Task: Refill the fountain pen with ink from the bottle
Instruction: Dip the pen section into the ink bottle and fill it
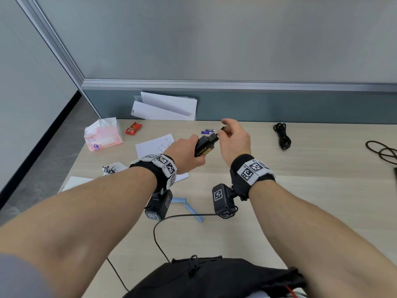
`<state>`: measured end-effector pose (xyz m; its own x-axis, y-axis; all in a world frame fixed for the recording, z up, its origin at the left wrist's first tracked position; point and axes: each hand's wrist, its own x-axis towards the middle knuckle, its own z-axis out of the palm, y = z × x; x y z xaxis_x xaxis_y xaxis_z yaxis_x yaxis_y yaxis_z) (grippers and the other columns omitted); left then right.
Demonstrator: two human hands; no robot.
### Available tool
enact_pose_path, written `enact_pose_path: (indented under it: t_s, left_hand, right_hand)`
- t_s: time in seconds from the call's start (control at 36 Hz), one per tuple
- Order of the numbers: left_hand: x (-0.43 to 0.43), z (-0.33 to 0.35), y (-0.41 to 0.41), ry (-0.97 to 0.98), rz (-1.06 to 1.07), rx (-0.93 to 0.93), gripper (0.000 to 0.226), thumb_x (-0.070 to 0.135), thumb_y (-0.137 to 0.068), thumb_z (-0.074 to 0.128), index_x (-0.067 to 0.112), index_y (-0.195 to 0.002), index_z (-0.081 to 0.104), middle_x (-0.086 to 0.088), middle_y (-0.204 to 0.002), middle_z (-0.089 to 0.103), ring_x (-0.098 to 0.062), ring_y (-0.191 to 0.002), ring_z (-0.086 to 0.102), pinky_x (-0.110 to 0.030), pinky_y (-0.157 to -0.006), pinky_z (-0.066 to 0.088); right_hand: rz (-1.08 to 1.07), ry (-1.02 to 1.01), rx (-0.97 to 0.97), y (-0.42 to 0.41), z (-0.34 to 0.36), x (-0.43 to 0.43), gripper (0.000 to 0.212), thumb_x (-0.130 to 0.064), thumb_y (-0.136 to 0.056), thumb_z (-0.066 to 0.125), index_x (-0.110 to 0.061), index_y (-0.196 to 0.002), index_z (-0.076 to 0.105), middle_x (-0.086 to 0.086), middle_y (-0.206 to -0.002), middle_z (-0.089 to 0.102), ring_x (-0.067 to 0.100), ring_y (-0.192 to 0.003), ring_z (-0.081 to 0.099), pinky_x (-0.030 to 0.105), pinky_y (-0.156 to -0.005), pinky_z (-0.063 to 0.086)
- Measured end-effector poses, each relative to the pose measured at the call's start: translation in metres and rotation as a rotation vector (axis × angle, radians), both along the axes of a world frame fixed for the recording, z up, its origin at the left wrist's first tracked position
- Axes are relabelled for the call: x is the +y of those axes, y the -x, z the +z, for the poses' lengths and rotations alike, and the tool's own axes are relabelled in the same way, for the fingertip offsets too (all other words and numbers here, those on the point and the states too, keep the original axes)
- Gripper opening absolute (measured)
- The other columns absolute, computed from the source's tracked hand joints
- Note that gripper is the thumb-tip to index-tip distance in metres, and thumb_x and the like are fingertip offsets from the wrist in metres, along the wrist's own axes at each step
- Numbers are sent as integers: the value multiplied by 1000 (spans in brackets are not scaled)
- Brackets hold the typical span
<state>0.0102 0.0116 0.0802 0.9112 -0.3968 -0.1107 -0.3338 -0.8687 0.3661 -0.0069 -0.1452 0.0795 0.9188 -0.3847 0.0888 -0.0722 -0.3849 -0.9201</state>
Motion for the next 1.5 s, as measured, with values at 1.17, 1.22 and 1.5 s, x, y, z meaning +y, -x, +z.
enact_pose_path:
  t_s: [1.17, 1.22, 1.5]
  left_hand:
    - [4, -5, 4, 3, 16, 17, 31, 39, -81, 60, 19, -97, 42, 3, -70, 54, -13, -61, 54, -28, -53, 44]
    - [5, -5, 5, 5, 22, 15, 31, 39, -81, 60, 19, -97, 41, 3, -70, 54, -13, -60, 54, -28, -52, 43]
    - [6, -7, 9, 3, 33, 7, 30, 39, -83, 59, 20, -96, 41, 4, -70, 53, -13, -60, 53, -28, -51, 38]
  right_hand:
    - [-89, -3, -29, -4, -8, -1, 20, -15, -92, 53, -17, -104, 69, -6, -92, 66, 12, -86, 61, 24, -84, 48]
    - [-89, -2, -31, -4, -8, -1, 22, -15, -92, 53, -17, -106, 69, -3, -97, 68, 13, -89, 61, 24, -86, 49]
    - [-100, -57, -44, -1, -8, -1, 22, -15, -91, 55, -17, -109, 68, -8, -96, 66, 10, -91, 61, 25, -89, 50]
